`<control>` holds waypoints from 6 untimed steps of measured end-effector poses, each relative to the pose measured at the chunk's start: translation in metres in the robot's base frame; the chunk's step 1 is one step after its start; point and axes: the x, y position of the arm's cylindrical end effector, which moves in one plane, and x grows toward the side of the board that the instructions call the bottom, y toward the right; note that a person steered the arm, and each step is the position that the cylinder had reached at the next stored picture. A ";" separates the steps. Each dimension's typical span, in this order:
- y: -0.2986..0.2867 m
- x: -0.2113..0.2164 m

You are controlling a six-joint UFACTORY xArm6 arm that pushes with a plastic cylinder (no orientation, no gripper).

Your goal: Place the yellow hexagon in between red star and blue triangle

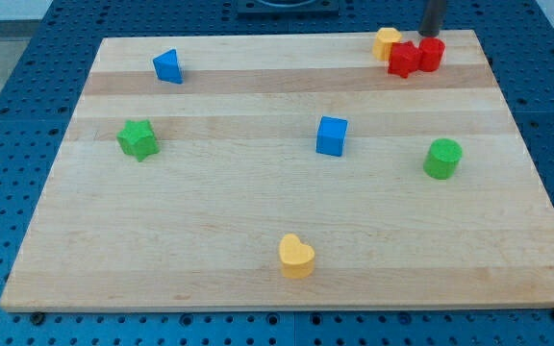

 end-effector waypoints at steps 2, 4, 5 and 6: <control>-0.016 0.015; -0.062 0.015; -0.088 0.020; -0.102 0.020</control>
